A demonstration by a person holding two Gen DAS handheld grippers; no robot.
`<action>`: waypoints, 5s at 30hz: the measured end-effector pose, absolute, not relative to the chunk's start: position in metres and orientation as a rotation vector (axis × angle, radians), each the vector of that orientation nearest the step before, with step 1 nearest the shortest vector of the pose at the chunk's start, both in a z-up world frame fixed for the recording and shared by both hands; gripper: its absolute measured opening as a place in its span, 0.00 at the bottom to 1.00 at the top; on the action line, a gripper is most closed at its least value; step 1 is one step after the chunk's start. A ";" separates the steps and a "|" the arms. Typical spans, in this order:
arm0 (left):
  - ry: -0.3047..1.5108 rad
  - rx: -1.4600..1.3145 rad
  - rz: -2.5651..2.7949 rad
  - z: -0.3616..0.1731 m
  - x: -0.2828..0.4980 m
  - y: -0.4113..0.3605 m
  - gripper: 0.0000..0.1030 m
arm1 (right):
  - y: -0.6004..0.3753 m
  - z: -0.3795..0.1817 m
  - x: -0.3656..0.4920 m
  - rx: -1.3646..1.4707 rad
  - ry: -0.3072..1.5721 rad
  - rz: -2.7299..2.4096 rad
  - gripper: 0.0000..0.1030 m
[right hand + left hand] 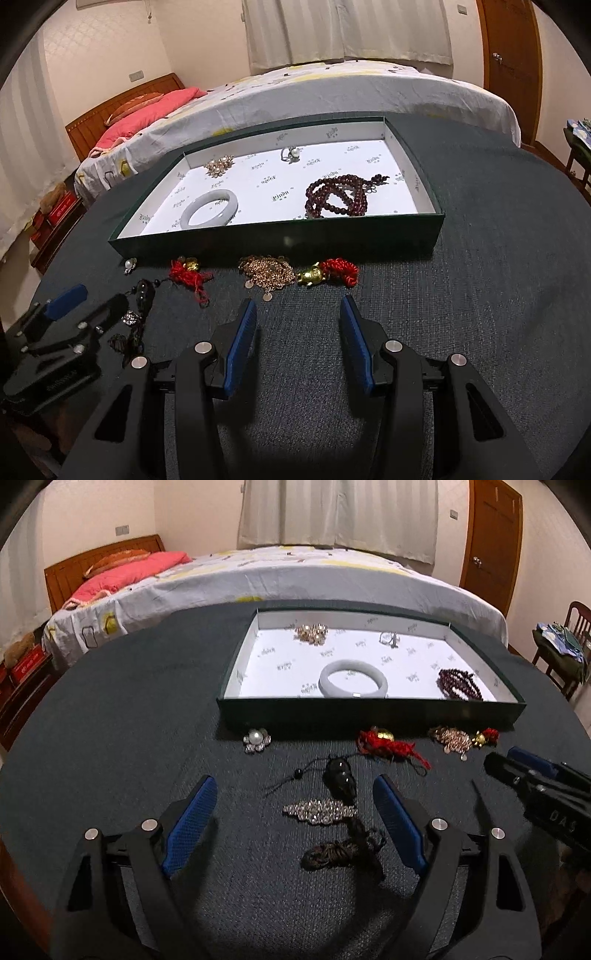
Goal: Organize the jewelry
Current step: 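Move the left tool toward the silver rhinestone brooch, then close the left tool on the rhinestone brooch while the right tool grasps the red knotted tassel, then carry the brooch with the left tool while the right tool carries the tassel over the box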
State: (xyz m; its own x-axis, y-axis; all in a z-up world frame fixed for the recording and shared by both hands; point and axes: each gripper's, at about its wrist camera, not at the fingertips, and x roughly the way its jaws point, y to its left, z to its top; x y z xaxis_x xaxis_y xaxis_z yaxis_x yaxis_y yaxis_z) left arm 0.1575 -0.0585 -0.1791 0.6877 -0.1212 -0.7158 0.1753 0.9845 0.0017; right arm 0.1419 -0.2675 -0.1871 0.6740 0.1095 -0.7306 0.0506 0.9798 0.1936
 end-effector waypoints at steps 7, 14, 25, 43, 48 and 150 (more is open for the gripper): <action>0.828 0.064 -0.150 -0.186 0.159 -0.052 0.76 | -0.267 -0.188 0.141 0.215 0.836 0.039 0.46; 0.845 0.040 -0.157 -0.190 0.162 -0.048 0.76 | -0.267 -0.188 0.143 0.214 0.839 0.042 0.46; 0.872 0.033 -0.102 -0.192 0.162 -0.029 0.76 | -0.267 -0.189 0.142 0.212 0.840 0.046 0.46; 0.853 0.094 -0.237 -0.195 0.163 -0.044 0.16 | -0.267 -0.189 0.143 0.208 0.840 0.046 0.46; 0.850 0.103 -0.248 -0.194 0.162 -0.046 0.15 | -0.267 -0.188 0.143 0.208 0.839 0.042 0.46; 0.691 0.063 -0.345 -0.116 0.349 -0.149 0.14 | -0.315 -0.127 0.314 0.134 0.710 0.025 0.15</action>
